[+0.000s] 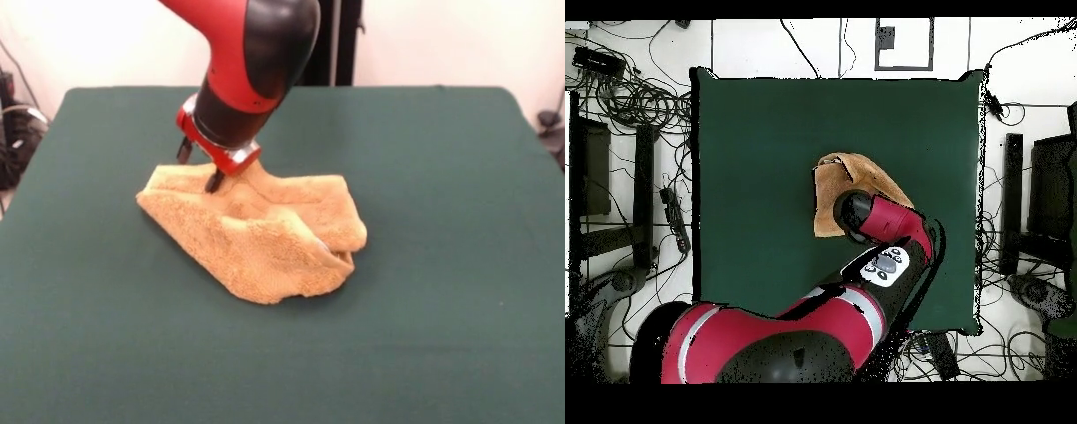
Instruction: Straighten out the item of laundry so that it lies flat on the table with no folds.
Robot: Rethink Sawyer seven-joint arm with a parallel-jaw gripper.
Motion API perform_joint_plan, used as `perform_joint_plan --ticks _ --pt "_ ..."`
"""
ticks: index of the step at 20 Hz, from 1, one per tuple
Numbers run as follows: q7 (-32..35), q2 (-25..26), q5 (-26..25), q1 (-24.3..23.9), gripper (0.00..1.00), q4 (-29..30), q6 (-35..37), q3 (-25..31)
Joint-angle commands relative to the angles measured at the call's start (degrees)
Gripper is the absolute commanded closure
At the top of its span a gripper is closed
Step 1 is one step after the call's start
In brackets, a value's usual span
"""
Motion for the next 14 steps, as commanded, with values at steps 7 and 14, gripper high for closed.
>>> perform_joint_plan --ticks 7,14 --pt "10.68 2.37 -0.09 0.89 0.0 11.74 -7.73 10.98" --pt "7.34 -2.06 -1.68 -0.57 0.0 15.45 -13.88 13.96"
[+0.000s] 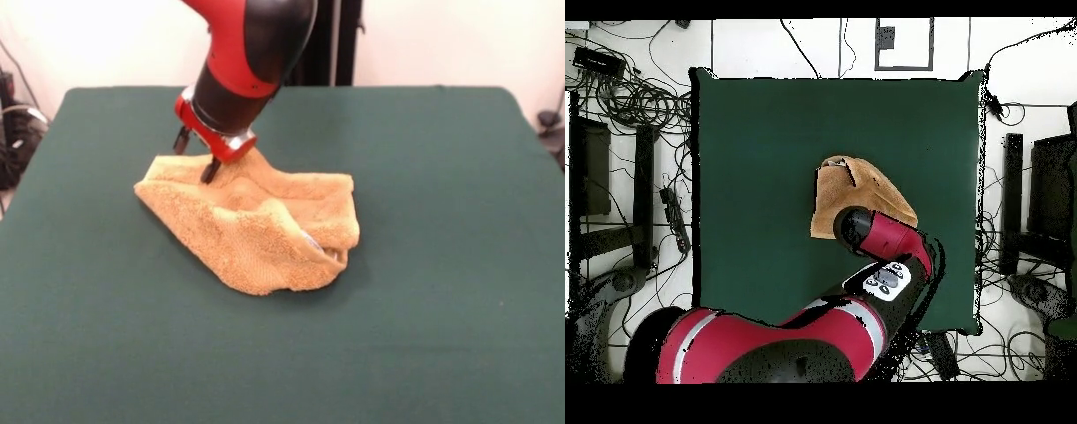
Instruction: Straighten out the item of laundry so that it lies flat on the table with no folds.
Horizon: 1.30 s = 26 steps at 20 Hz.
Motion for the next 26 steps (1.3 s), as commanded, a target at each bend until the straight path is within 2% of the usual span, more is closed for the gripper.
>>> perform_joint_plan --ticks 1,3,5,8,11,13,22,24,26 --pt "6.36 -1.95 -2.57 -1.85 0.0 10.91 -10.81 15.03" --pt "5.25 -5.64 -4.13 -5.85 0.0 13.91 -18.37 20.78" --pt "5.44 -7.49 -5.47 -6.68 0.0 14.46 -20.38 22.59" --pt "6.47 -9.32 -7.25 -6.61 0.0 14.54 -21.47 23.45" --pt "8.1 -10.1 -8.59 -4.62 0.0 14.07 -23.58 21.81" --pt "8.05 -10.25 -8.9 -2.88 0.0 13.29 -22.58 19.94" --pt "5.12 -11.1 -9.17 0.83 0.0 9.83 -9.21 15.64" --pt "5.06 -11.62 -9.14 0.43 0.0 9.71 -9.76 16.46" --pt "4.83 -10.77 -9.5 -0.13 0.0 8.26 -13.36 17.24"
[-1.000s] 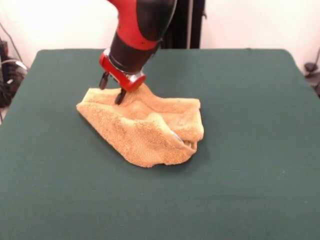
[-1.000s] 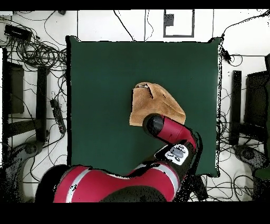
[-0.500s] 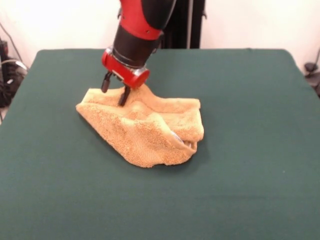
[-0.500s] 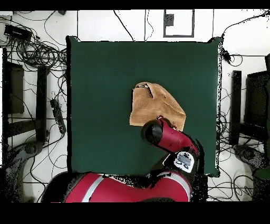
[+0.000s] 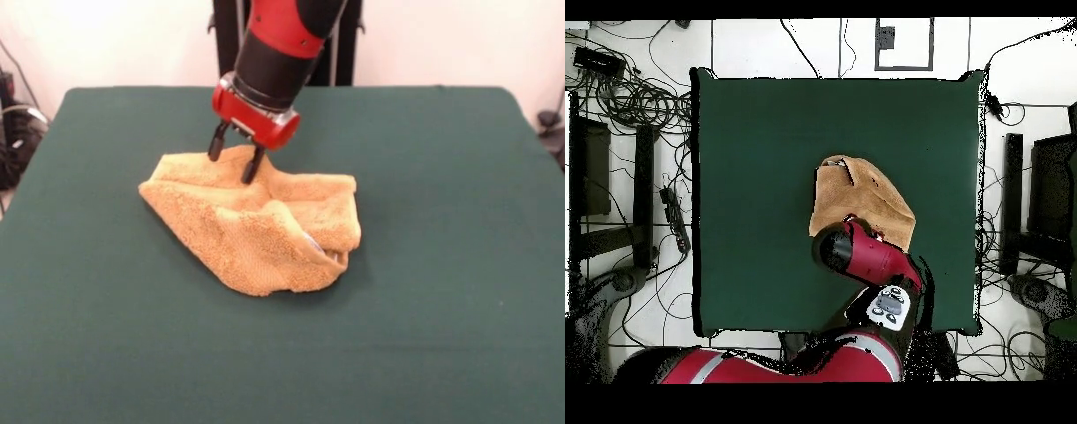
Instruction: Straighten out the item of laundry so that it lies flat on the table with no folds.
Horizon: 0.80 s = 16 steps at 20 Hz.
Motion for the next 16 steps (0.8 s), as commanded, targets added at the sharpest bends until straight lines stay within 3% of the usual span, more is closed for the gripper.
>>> perform_joint_plan --ticks 1,10,16 --pt "4.64 1.73 -1.73 1.59 0.0 -3.55 2.99 6.89" --pt "5.74 9.08 -1.99 1.37 0.0 -12.04 -5.83 6.86" --pt "5.38 9.65 -3.05 2.47 0.0 -13.03 -7.31 4.88"
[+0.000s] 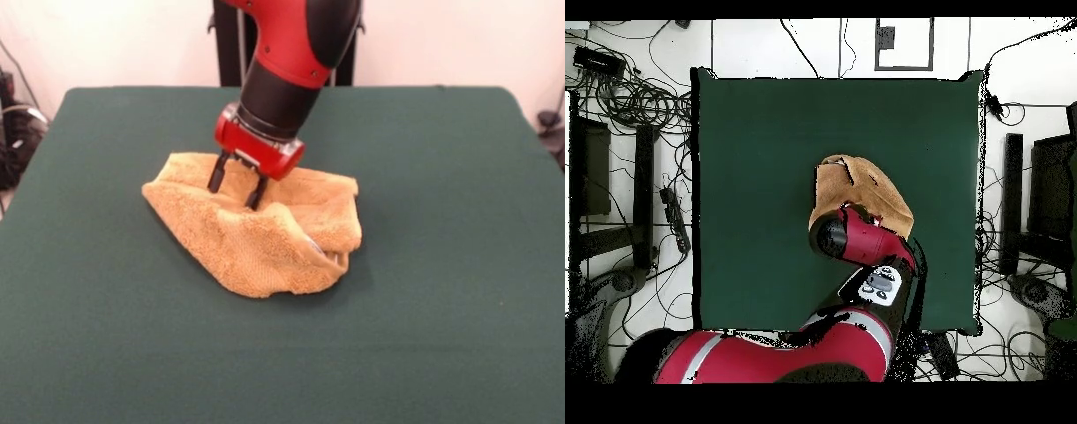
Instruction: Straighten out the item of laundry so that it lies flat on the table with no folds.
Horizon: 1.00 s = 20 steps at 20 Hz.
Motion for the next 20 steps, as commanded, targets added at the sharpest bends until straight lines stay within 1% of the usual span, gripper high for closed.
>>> perform_joint_plan --ticks 1,3,8,12,14,16,18,20 --pt "5.36 5.3 -1.83 2.11 0.0 -7.0 -6.59 4.38" --pt "5.61 6.19 -1.81 2.69 0.0 -8.03 -8.52 3.04" --pt "5.86 8.04 -0.2 6.42 0.0 -11.2 -16.67 -5.41" --pt "6.28 8.79 2.4 8.62 0.0 -11.11 -23.8 -10.84" --pt "6.47 8.79 3.24 9.06 0.0 -10.62 -26.16 -12.06" --pt "6.35 8.2 2.96 8.82 0.0 -10.4 -26.29 -12.03" --pt "6.2 7.2 1.94 8.17 0.0 -10.05 -24.51 -10.77" --pt "6.16 6.45 0.54 6.71 0.0 -9.88 -21.49 -7.81"
